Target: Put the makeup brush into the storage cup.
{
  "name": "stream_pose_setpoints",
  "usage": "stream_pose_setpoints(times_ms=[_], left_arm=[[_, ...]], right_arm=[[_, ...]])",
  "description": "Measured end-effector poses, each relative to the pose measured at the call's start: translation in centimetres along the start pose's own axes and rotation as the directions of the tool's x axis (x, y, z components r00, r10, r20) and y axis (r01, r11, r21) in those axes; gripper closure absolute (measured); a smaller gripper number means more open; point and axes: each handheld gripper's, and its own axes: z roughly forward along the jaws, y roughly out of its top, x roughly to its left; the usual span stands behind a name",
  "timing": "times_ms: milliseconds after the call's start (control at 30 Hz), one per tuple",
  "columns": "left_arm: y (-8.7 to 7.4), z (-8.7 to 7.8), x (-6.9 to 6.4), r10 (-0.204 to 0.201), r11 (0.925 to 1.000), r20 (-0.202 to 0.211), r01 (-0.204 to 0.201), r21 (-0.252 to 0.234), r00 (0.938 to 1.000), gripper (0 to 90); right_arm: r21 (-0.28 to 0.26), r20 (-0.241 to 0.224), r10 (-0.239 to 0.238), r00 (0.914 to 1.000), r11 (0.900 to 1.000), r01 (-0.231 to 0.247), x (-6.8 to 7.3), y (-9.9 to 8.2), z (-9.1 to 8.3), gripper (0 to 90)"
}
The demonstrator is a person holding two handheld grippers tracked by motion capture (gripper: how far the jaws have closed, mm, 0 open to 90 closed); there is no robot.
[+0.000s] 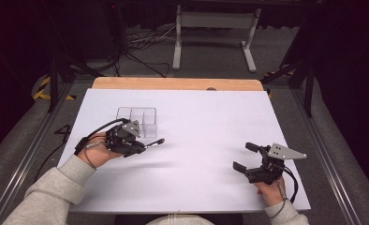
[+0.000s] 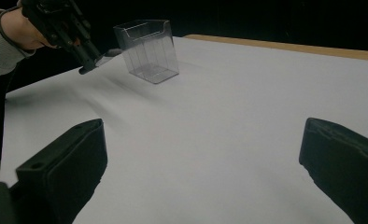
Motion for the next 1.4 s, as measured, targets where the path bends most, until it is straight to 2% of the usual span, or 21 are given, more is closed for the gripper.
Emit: stream_pose_setpoints(times_ms=[233, 433, 633, 700, 800, 867, 967, 1000, 1033, 1067, 1100, 1133, 1167, 1233, 1367, 1400], left_arm=[[0.6, -0.4, -0.6, -0.017, 0.9973, -0.003, 0.017, -0.072, 0.9999, 78.6], [1.0, -1.0, -0.8, -0.047, 0.9891, -0.039, 0.041, -0.142, 0.9981, 78.6], [1.1, -1.4, -0.8, -0.069, 0.9708, -0.04, 0.058, -0.233, 0.9968, 78.6], [1.2, -1.4, -0.7, -0.073, 0.9688, -0.044, 0.06, -0.24, 0.9964, 78.6], [1.2, -1.3, -0.6, -0.093, 0.9607, -0.051, 0.076, -0.267, 0.9944, 78.6], [1.2, -1.3, -0.5, -0.108, 0.9518, -0.054, 0.088, -0.294, 0.9926, 78.6], [1.2, -1.2, -0.6, -0.138, 0.9291, -0.057, 0.109, -0.353, 0.9888, 78.6], [1.2, -1.2, -0.6, -0.138, 0.9291, -0.057, 0.109, -0.353, 0.9888, 78.6], [1.2, -1.3, -0.5, -0.154, 0.9156, -0.054, 0.122, -0.383, 0.9867, 78.6], [1.2, -1.3, -0.4, -0.158, 0.9117, -0.048, 0.127, -0.391, 0.9863, 78.6], [1.2, -1.3, -0.4, -0.169, 0.9028, -0.049, 0.134, -0.409, 0.9845, 78.6], [1.2, -1.3, -0.4, -0.169, 0.9028, -0.049, 0.134, -0.409, 0.9845, 78.6], [1.2, -1.3, -0.4, -0.18, 0.8926, -0.05, 0.142, -0.428, 0.9824, 78.6], [1.2, -1.4, -0.4, -0.186, 0.8851, -0.054, 0.144, -0.442, 0.981, 78.6], [1.2, -1.6, -0.5, -0.208, 0.8592, -0.077, 0.144, -0.491, 0.9751, 78.6], [1.2, -1.7, -0.5, -0.209, 0.8551, -0.078, 0.144, -0.498, 0.9748, 78.6]], right_arm=[[-0.003, -0.002, 0.001, 1.0, 1.0, -0.001, 0.1, 0.0, 0.1, 1.5], [-0.006, -0.001, -0.005, 1.0, 1.0, 0.005, 0.1, 0.1, 0.0, 1.5], [-0.006, 0.002, -0.005, 1.0, 1.0, 0.005, 0.2, 0.1, 0.0, 1.5], [-0.007, 0.0, -0.01, 0.9999, 0.9999, 0.01, 0.2, 0.1, 0.1, 1.5], [-0.005, 0.004, -0.014, 0.9999, 0.9999, 0.014, 0.4, 0.1, 0.1, 1.5], [-0.003, 0.0, -0.014, 0.9999, 0.9999, 0.014, 0.4, 0.1, 0.1, 1.5], [0.0, 0.001, -0.015, 0.9999, 0.9999, 0.015, 0.5, 0.0, 0.2, 1.5], [0.002, 0.001, -0.013, 0.9999, 0.9999, 0.013, 0.5, 0.0, 0.2, 1.5], [0.002, 0.001, -0.013, 0.9999, 0.9999, 0.013, 0.5, 0.0, 0.2, 1.5], [0.002, 0.001, -0.012, 0.9999, 0.9999, 0.012, 0.5, 0.0, 0.2, 1.5], [0.002, 0.001, -0.012, 0.9999, 0.9999, 0.012, 0.5, 0.0, 0.2, 1.5], [0.002, 0.001, -0.012, 0.9999, 0.9999, 0.012, 0.5, 0.0, 0.2, 1.5], [0.002, 0.0, -0.012, 0.9999, 0.9999, 0.012, 0.5, 0.0, 0.3, 1.5], [0.003, 0.0, -0.013, 0.9999, 0.9999, 0.013, 0.5, 0.0, 0.3, 1.5], [0.001, -0.007, -0.008, 0.9999, 1.0, 0.008, 0.5, -0.1, 0.3, 1.5], [0.001, -0.008, -0.009, 0.9999, 1.0, 0.009, 0.5, -0.1, 0.4, 1.5]])
